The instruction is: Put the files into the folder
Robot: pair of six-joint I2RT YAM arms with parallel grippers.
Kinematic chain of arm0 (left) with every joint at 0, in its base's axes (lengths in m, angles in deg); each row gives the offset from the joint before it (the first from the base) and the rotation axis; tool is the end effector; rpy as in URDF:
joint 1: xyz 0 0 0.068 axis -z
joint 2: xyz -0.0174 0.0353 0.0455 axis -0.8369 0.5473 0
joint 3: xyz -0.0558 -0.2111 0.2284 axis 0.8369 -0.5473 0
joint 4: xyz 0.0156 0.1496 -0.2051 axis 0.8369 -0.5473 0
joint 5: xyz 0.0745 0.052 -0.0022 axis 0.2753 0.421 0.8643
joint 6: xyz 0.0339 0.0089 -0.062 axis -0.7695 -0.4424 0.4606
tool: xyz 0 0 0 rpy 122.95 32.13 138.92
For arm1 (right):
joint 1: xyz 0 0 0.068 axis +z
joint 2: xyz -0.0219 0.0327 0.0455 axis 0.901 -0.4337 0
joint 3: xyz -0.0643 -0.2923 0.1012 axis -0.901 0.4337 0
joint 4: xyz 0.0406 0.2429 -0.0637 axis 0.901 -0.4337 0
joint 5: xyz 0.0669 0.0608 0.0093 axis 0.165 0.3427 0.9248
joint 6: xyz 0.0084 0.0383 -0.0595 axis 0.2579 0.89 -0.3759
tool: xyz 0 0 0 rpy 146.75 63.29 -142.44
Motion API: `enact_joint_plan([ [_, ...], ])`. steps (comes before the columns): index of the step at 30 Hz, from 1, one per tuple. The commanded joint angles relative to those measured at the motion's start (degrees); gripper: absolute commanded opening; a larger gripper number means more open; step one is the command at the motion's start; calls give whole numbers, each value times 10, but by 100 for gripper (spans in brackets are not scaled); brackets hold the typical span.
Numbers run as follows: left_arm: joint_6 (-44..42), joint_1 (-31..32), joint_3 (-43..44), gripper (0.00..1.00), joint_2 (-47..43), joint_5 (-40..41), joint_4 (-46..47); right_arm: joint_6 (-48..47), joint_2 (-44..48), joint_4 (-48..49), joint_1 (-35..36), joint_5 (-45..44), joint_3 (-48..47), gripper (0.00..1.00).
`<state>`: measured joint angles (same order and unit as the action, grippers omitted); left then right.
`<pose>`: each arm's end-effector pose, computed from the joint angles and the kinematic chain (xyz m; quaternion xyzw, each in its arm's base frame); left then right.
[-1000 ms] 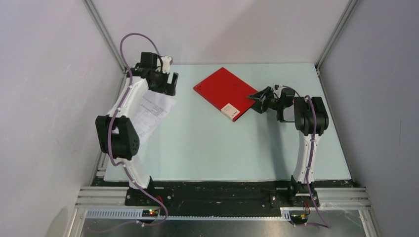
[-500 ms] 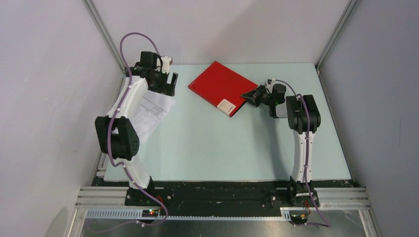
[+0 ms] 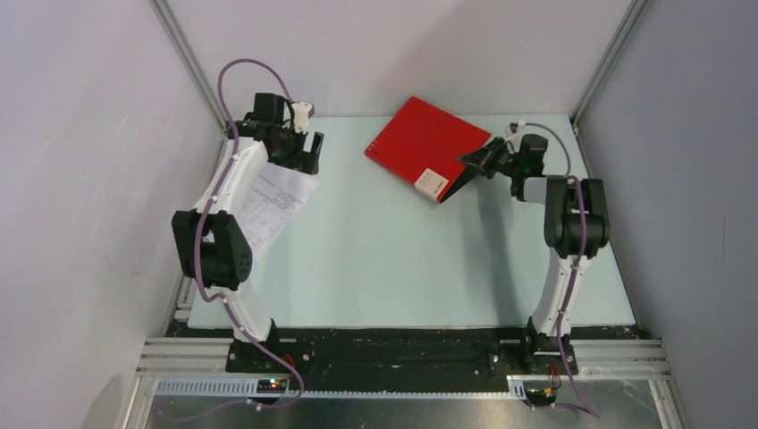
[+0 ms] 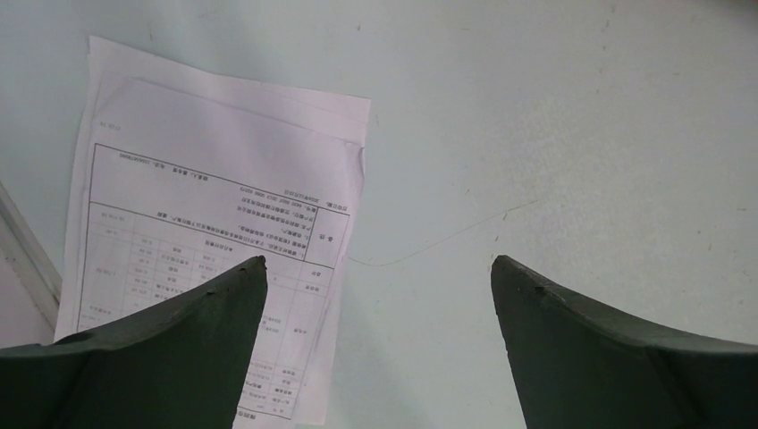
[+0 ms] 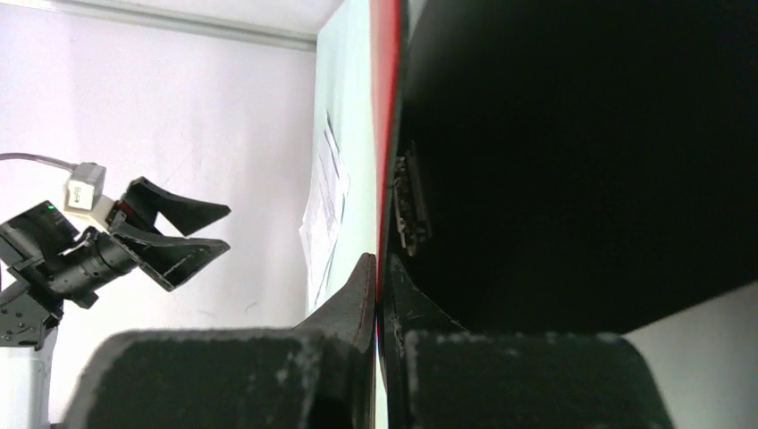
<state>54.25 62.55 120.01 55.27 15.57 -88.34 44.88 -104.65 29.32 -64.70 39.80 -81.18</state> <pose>0.4073 -0.0492 0.3409 0.1687 0.9333 -0.0500 0.3131 0.4914 0.0405 0.1850 0.1325 0.7592 0.5481 0.3251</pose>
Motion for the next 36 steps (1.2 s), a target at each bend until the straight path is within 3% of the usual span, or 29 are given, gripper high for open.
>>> enact_joint_plan([
  [1, 0, 3, 5, 100, -17, -42, 2, -152, 129, -121, -24, -46, 13, 0],
  [8, 78, 3, 11, 100, 4, -92, 35, -426, 276, -262, -1, -180, 55, 0],
  [15, 117, 7, -5, 100, 4, -108, 66, -735, 376, -290, 136, -387, 133, 0],
  [18, 142, 6, -33, 100, -12, -110, 83, -797, 401, -289, 201, -490, 169, 0],
  [23, 178, 5, -92, 100, -37, -122, 126, -857, 456, -336, 268, -508, 196, 0],
  [26, 208, -5, -125, 100, -50, -129, 147, -892, 471, -379, 304, -429, 205, 0],
  [27, 232, -15, -142, 100, -52, -140, 150, -910, 471, -404, 309, -408, 206, 3],
  [29, 274, -37, -168, 100, -52, -174, 158, -930, 464, -443, 321, -335, 202, 26],
  [31, 309, -53, -194, 100, -54, -208, 175, -935, 457, -470, 320, -249, 194, 60],
  [33, 319, -73, -218, 100, -61, -228, 189, -931, 445, -480, 317, -209, 188, 75],
  [36, 319, -77, -248, 100, -85, -234, 207, -932, 436, -499, 313, -162, 178, 83],
])
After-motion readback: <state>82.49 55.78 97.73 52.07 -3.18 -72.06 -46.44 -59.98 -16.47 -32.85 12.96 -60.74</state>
